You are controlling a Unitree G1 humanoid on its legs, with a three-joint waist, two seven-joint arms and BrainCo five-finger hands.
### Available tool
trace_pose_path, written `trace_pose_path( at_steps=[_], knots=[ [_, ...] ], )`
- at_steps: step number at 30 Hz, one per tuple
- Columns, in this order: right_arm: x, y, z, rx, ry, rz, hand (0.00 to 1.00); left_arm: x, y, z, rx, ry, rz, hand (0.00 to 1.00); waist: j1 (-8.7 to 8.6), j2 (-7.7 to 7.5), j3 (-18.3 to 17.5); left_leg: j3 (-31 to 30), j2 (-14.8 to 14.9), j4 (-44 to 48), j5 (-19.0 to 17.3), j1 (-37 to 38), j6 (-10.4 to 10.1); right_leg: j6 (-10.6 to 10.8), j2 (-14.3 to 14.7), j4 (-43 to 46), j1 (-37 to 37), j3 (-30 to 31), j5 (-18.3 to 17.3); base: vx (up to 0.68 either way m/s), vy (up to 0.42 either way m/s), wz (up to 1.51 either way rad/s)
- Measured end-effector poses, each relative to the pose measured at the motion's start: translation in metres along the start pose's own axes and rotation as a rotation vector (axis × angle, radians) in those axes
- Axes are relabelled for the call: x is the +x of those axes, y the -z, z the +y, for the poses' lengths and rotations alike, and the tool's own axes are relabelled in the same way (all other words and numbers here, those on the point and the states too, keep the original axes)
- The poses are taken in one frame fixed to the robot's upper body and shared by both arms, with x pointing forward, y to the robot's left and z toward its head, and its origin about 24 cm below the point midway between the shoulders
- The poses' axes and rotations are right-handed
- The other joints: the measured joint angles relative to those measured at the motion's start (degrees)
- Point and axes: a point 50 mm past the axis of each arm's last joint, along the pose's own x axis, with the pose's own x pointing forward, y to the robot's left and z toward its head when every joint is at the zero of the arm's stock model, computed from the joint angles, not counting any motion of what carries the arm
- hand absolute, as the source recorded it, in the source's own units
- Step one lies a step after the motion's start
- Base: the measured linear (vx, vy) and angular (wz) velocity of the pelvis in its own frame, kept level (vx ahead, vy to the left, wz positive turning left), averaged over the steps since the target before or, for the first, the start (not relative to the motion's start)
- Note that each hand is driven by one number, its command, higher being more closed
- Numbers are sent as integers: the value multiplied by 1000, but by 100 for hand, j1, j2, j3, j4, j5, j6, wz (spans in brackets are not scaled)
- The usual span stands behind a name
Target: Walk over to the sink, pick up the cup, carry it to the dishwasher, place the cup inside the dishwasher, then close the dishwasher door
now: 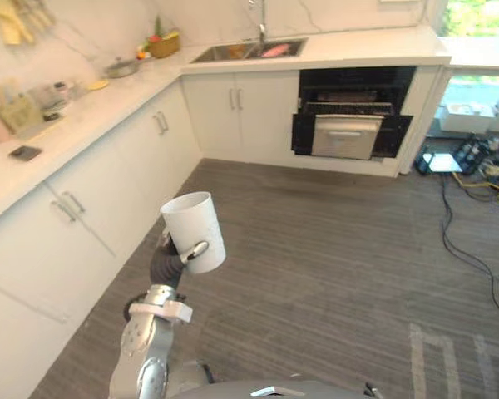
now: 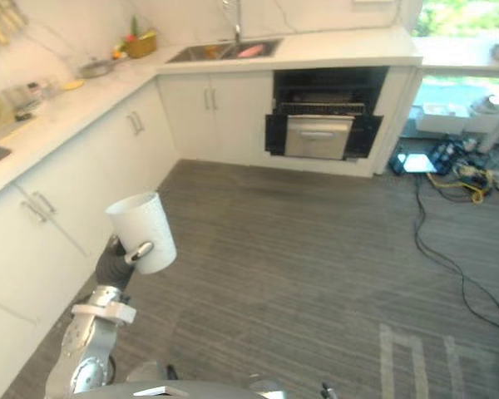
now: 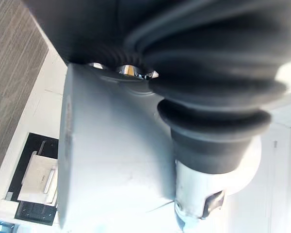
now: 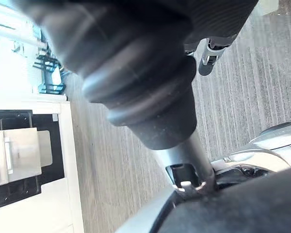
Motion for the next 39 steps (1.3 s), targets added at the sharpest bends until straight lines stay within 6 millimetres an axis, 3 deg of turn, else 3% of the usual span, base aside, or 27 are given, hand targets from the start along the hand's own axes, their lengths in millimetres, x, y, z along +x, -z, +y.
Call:
trace_pose_path(
  at_steps=[2,3,4,5,6,7,8,9,10,11,12,14,16,17,18,20,21,22,23,25,27,29,32,34,37,38,39],
  knots=[
    [0,0,-4,35,-15,3,0,-3,-2,-1,-9,21,-13,100,-46,-5,-3,-228,-4,-796,356,-121,-152,175,-62,105,16,300,-269,508,289,-86],
    [-1,0,-6,54,-29,-1,0,-4,-2,-1,-65,43,-18,100,-44,-70,-13,-133,-10,-778,868,-105,-264,329,-186,116,161,487,-447,552,385,-77],
    [-6,-2,-11,83,-41,-22,0,-5,-1,1,-121,54,-16,100,-50,-266,-145,81,-169,-684,1347,59,-349,496,-460,88,373,608,-561,587,389,-69],
    [-9,-15,-11,141,-53,-104,0,-4,0,2,-140,57,-20,100,-87,-310,-214,42,-257,-526,1471,40,-390,528,-560,172,399,623,-566,609,368,-46],
    [-10,-57,-5,228,-100,-332,0,-1,0,6,-150,52,-31,100,-240,-446,-309,-33,-421,2,1137,41,-218,733,-831,643,257,655,-434,464,265,-26],
    [-11,-76,-3,257,-123,-438,0,0,-2,8,-145,49,-39,100,-279,-487,-330,-72,-430,269,929,32,-208,819,-903,921,162,710,-292,507,350,-40],
    [-8,-117,6,306,-166,-631,0,6,-8,11,-127,50,-63,100,-268,-574,-269,-135,-414,1069,552,-55,-87,902,-990,1544,81,783,126,389,452,-63],
    [-9,-141,11,336,-194,-749,0,10,-12,12,-111,46,-79,100,-135,-663,-367,-318,-679,655,379,185,-117,1240,-1231,2297,-191,756,531,331,432,-75],
    [-8,-152,14,346,-216,-794,0,13,-15,12,-93,43,-98,100,-38,-784,-392,-237,-823,546,294,423,-112,1353,-1440,2739,-325,714,766,287,350,-61],
    [-7,-161,24,373,-261,-819,0,15,-20,18,-46,17,-105,100,-24,-1045,-389,-156,-1068,442,116,855,65,1187,-1840,3344,-470,534,1629,280,215,-23],
    [-7,-162,32,382,-296,-820,0,16,-23,20,-28,8,-114,100,-40,-976,-400,-208,-1070,259,-2,1143,167,948,-1887,3710,-668,313,2023,242,166,-4],
    [-9,-168,49,373,-367,-837,0,20,-30,20,-4,-10,-146,100,-63,-781,-357,-243,-968,-77,-37,1366,188,717,-1653,4000,-1386,-76,1027,234,191,6],
    [-12,-171,59,346,-402,-847,0,26,-34,18,6,0,-162,100,-73,-621,-280,-281,-903,-406,-38,1558,210,694,-1245,3064,-1848,-507,633,231,135,7],
    [-13,-174,61,347,-411,-859,0,29,-35,16,5,11,-166,100,-69,-541,-216,-297,-853,-527,-55,1657,220,650,-974,2109,-1946,-720,661,279,30,8],
    [-22,-183,61,357,-425,-907,0,30,-38,13,7,27,-176,100,-55,-474,-115,-295,-826,-696,-114,1849,191,585,-569,319,-2033,-906,1157,297,7,14],
    [-35,-191,61,380,-451,-972,0,29,-41,9,30,60,-177,100,-50,-596,-27,-298,-948,-742,-306,2120,53,649,-419,-1119,-1990,-984,1932,328,-37,21],
    [-39,-193,62,379,-464,-990,0,27,-41,7,39,70,-175,100,-46,-681,8,-322,-1027,-722,-422,2281,15,589,-462,-1072,-1995,-986,2004,488,-129,45],
    [-46,-193,63,360,-493,-1007,0,22,-36,2,33,82,-152,100,-76,-804,-23,-506,-1090,-628,-737,2593,-93,76,-574,-487,-1999,-940,2475,457,-136,44],
    [-47,-193,63,351,-498,-1008,0,22,-32,-2,15,89,-140,100,-66,-732,-84,-547,-1038,-608,-836,2677,-142,-49,-555,-271,-2006,-988,2458,557,-137,49],
    [-50,-202,63,329,-513,-1045,0,22,-28,-20,-40,149,-137,100,13,-178,-182,-601,-611,-442,-1105,2613,-114,-92,-292,124,-2111,-1242,1866,421,-86,32],
    [-52,-207,67,351,-521,-1064,0,26,-31,-24,-38,190,-149,100,-20,-70,-220,-573,-507,-211,-953,2558,-65,-99,-287,339,-2088,-1386,1523,365,-118,45],
    [-52,-208,68,374,-518,-1065,0,26,-31,-25,-47,190,-151,100,-9,-140,-161,-583,-311,1170,-700,2138,-47,-107,-274,318,-1757,-1503,1275,346,-154,30],
    [-59,-212,66,398,-535,-1087,0,25,-28,-27,-70,180,-148,100,138,9,-113,-892,261,4035,903,860,-447,-108,13,196,-1085,-1510,915,350,-31,-7],
    [-59,-214,64,398,-525,-1095,0,25,-27,-27,-67,182,-139,100,131,94,-109,-840,351,4708,517,211,-322,-76,54,76,-768,-1509,764,429,53,-11],
    [-57,-214,66,411,-536,-1082,0,21,-23,-24,-88,163,-121,100,304,10,-115,-246,253,3032,-179,-63,-48,-20,-76,-348,-295,-1281,723,379,75,-40],
    [-58,-217,70,412,-553,-1090,0,17,-20,-22,-89,151,-110,100,303,-64,-135,-245,27,1501,-150,47,-54,25,-194,-457,-202,-1152,697,370,144,-57],
    [-58,-220,73,410,-568,-1096,0,12,-18,-19,-91,133,-98,100,323,-126,-179,-379,-166,-211,193,218,-134,144,-314,-487,-203,-991,627,384,164,-58]
  ],
)
